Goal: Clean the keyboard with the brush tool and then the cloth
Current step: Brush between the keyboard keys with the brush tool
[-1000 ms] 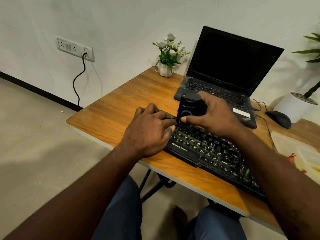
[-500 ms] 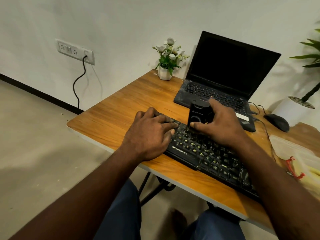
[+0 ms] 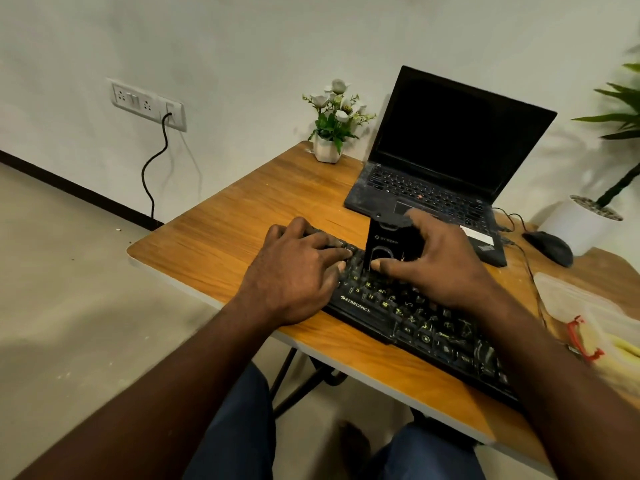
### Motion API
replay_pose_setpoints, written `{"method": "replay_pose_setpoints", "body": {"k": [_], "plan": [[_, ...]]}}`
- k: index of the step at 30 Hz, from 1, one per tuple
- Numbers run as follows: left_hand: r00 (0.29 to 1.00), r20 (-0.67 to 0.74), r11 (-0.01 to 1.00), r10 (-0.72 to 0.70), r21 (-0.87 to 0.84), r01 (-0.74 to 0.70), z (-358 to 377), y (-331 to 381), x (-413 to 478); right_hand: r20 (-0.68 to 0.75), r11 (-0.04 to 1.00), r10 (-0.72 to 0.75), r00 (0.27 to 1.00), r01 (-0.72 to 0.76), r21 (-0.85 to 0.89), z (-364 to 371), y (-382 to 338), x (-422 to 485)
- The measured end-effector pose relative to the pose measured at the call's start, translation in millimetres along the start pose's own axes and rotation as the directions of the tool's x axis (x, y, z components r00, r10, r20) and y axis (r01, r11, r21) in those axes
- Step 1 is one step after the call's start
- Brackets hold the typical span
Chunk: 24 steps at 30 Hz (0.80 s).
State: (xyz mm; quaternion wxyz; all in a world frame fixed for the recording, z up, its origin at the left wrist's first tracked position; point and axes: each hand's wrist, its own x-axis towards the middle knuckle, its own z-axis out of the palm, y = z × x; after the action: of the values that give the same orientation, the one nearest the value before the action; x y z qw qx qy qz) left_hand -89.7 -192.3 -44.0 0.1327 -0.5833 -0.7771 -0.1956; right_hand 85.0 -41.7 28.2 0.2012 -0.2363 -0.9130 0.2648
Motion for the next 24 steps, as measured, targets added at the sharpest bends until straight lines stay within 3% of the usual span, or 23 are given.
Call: {"method": "replay_pose_setpoints", "body": {"k": [3, 7, 9, 13, 18, 22, 24], "plan": [[1.0, 0.003, 1.0, 0.0, -0.001, 0.0, 1, 2, -1, -0.092, 0.999, 0.03, 0.995, -0.033, -0.034, 2, 0, 1], [1.0, 0.001, 1.0, 0.005, 0.009, -0.005, 1, 0, 0, 0.077, 0.998, -0.051, 0.996, 0.05, 0.027, 9, -9, -4], [1.0, 0.006, 1.0, 0.004, 0.001, -0.004, 0, 1, 0, 0.092, 0.999, -0.036, 0.995, 0.034, 0.031, 4, -7, -2], [1.0, 0.011, 1.0, -0.006, -0.014, 0.006, 0, 1, 0, -0.083, 0.994, 0.049, 0.995, -0.057, -0.09, -3, 1, 1], [1.0, 0.013, 1.0, 0.002, -0.012, -0.002, -1, 2, 0, 0.132, 0.996, -0.059, 0.989, 0.05, 0.074, 7, -10, -16], [1.0, 0.006, 1.0, 0.003, -0.01, -0.003, 0, 2, -1, -0.087, 0.994, 0.057, 0.995, -0.064, -0.083, -2, 1, -6], [1.0, -0.001, 1.0, 0.003, -0.008, -0.003, 0, 1, -2, -0.118, 0.997, 0.067, 0.991, -0.072, -0.036, -5, 2, -7]]}}
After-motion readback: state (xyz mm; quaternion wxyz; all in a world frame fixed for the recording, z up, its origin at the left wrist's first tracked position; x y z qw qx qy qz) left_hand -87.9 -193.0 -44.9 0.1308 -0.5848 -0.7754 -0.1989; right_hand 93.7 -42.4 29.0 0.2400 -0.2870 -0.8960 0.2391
